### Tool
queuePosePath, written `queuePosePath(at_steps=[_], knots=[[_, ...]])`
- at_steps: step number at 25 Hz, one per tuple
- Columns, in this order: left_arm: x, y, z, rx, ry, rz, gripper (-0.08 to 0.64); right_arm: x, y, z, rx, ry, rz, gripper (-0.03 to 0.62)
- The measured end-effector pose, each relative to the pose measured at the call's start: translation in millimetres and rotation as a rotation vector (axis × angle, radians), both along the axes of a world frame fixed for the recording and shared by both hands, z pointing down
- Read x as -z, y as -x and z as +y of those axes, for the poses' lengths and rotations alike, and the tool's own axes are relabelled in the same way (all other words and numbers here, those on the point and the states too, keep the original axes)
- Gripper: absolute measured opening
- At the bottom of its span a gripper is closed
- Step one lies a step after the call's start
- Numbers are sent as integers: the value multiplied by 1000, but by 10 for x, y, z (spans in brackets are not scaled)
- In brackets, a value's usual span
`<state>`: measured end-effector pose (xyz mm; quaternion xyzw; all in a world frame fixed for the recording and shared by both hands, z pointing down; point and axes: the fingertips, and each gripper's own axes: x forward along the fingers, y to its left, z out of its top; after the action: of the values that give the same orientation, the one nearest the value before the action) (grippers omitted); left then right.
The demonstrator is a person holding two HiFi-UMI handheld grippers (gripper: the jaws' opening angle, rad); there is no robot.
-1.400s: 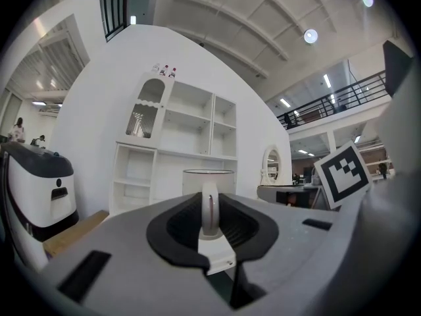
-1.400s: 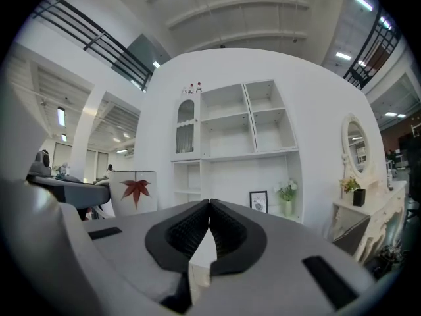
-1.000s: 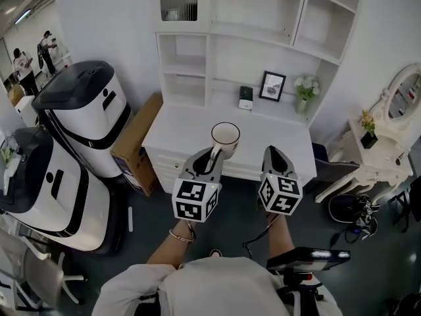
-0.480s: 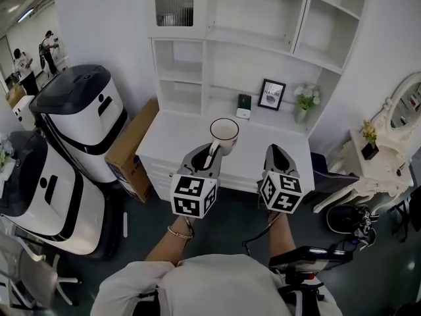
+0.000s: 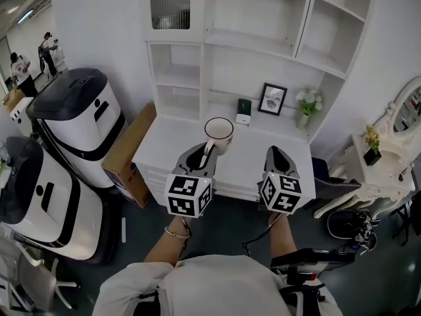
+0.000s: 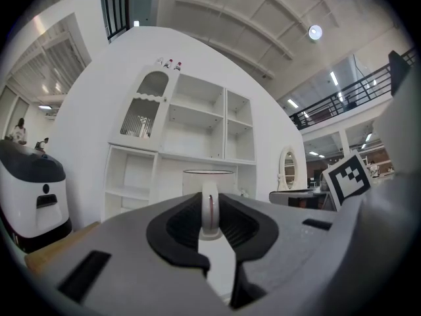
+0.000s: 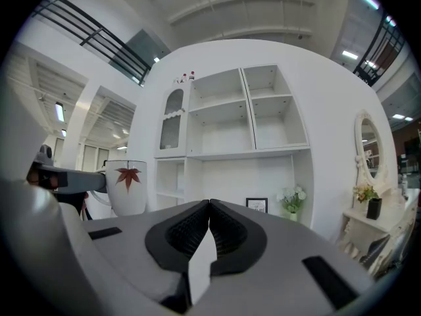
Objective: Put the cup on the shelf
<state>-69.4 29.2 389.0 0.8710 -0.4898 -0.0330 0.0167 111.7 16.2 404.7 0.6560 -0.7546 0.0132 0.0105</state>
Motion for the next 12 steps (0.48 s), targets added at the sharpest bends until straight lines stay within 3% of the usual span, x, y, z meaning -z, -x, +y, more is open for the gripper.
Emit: queuePosePath(at_steps=[12], knots=[[-11, -1, -643, -16, -6, 13, 63, -166, -69, -569, -14, 38, 10, 23]])
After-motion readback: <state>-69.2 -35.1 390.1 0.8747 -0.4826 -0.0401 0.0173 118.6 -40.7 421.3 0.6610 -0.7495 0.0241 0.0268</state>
